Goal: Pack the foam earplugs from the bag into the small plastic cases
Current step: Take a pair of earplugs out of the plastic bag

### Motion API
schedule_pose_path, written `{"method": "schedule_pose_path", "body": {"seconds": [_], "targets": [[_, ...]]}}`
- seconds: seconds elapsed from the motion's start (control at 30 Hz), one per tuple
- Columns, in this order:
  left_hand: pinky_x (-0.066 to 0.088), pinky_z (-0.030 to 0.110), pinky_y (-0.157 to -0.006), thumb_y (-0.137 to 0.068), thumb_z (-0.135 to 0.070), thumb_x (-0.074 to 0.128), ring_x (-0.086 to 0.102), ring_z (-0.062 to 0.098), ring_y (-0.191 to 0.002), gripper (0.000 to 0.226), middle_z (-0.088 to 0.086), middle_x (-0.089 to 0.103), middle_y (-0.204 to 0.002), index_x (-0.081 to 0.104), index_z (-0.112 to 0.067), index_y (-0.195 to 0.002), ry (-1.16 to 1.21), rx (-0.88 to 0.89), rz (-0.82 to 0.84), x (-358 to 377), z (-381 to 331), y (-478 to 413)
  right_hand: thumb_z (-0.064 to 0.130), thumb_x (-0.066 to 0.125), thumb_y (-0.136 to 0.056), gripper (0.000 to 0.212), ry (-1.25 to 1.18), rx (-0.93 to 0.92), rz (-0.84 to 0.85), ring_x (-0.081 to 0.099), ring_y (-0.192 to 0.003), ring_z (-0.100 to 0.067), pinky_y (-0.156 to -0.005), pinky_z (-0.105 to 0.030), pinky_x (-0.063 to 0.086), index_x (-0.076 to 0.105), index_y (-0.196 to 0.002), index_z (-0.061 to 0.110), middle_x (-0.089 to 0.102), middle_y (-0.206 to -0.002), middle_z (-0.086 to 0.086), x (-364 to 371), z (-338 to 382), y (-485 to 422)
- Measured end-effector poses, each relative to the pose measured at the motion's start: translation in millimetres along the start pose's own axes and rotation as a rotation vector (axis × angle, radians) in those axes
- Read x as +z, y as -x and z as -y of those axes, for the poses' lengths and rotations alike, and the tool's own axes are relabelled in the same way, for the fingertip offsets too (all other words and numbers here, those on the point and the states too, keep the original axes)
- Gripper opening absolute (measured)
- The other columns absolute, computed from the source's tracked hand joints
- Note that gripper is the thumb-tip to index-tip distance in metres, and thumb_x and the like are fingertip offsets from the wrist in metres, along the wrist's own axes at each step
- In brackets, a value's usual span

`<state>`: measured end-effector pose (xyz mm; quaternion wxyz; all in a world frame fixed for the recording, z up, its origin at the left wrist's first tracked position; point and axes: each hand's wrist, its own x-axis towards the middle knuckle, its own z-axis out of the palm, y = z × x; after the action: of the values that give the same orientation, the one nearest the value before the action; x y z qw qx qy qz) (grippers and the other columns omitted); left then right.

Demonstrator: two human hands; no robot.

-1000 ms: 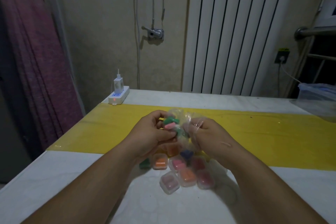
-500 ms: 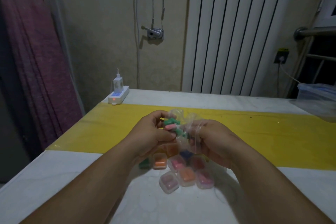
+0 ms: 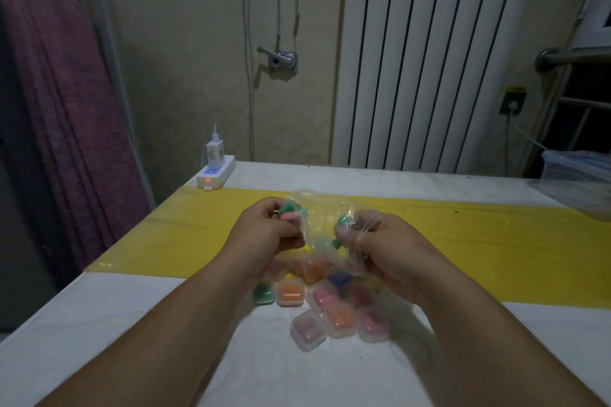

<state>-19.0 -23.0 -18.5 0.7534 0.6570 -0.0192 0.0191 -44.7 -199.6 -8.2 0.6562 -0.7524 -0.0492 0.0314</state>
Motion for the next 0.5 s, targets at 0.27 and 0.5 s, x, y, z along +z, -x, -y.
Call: {"method": "schedule_pose_path", "body": {"seconds": [0.27, 0.5], "targets": [[0.058, 0.034, -0.080, -0.082, 0.013, 0.058, 0.065, 0.023, -0.069, 0.018, 0.014, 0.064, -0.080, 0.066, -0.002, -0.088, 0.015, -0.018, -0.295, -17, 7, -15, 0.013, 0.069, -0.089, 0.013, 0.237, -0.086, -0.190, 0.049, -0.059, -0.011, -0.056, -0.025, 0.043, 0.069, -0.076, 0.010, 0.059, -0.058, 0.008, -17, 0, -1], [0.056, 0.035, -0.072, -0.079, 0.001, 0.070, 0.064, 0.025, -0.070, 0.010, 0.015, 0.069, -0.083, 0.069, -0.007, -0.086, -0.289, -0.125, -0.392, -27, 11, -17, 0.015, 0.069, -0.090, 0.020, 0.298, -0.070, -0.219, 0.047, -0.041, 0.006, -0.040, -0.009, 0.033, 0.066, -0.070, 0.015, 0.057, -0.054, 0.014, -15, -1, 0]]}}
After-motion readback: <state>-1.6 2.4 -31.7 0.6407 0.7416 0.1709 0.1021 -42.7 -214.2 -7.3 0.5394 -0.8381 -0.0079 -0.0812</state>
